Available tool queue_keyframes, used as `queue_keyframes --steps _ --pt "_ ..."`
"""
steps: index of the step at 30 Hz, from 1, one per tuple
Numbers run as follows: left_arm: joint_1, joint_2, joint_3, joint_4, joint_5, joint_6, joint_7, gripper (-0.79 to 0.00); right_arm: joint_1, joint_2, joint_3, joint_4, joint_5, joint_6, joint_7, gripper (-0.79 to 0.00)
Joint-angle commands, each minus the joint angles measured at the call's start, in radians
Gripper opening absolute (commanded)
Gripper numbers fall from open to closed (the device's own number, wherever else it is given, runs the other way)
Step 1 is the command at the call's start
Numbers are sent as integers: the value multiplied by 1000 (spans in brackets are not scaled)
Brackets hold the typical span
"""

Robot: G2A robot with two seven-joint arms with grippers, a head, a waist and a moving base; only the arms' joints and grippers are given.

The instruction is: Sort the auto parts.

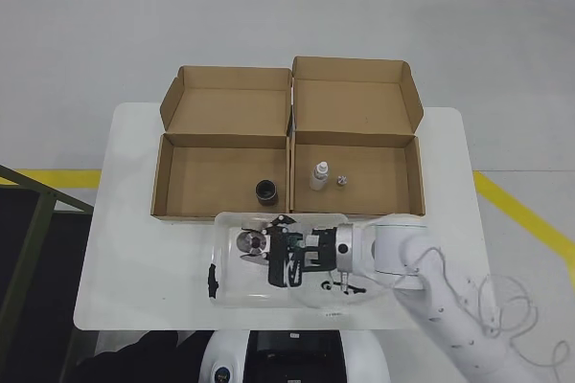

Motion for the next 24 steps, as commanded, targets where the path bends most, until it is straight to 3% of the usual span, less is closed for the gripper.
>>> queue_keyframes --steps 1,24 --pt "0 0 0 0 0 0 0 0 -4 3 21 -12 12 3 -11 -785" --pt "0 0 0 0 0 0 0 0 -99 56 375 -119 228 -60 -210 -785"
